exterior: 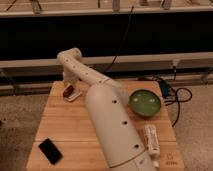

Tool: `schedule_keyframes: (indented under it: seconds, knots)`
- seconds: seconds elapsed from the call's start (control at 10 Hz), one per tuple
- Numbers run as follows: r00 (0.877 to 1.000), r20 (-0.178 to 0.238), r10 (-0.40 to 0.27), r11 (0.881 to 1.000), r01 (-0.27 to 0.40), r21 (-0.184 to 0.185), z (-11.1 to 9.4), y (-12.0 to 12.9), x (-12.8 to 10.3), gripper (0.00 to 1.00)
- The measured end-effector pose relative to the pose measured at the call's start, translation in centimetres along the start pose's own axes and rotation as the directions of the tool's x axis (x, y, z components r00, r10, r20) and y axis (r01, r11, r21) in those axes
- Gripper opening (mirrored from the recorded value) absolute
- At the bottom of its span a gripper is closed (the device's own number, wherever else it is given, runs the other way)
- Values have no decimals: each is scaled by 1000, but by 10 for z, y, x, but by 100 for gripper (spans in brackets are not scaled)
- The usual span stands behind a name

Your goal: Place the pepper on the white sponge

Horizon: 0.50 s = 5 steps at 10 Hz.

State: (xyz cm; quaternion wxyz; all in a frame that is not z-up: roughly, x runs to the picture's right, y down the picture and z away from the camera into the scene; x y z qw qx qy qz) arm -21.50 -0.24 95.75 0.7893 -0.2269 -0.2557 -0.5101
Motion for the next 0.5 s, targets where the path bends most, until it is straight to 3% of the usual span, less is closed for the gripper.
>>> schedule_keyframes:
  seconds: [0.3,0.5]
  knots:
    - [1000,-27,3,1000,-3,-1,-3,3,0,80]
    - [1000,-17,7,1000,-7,8,-10,9,3,80]
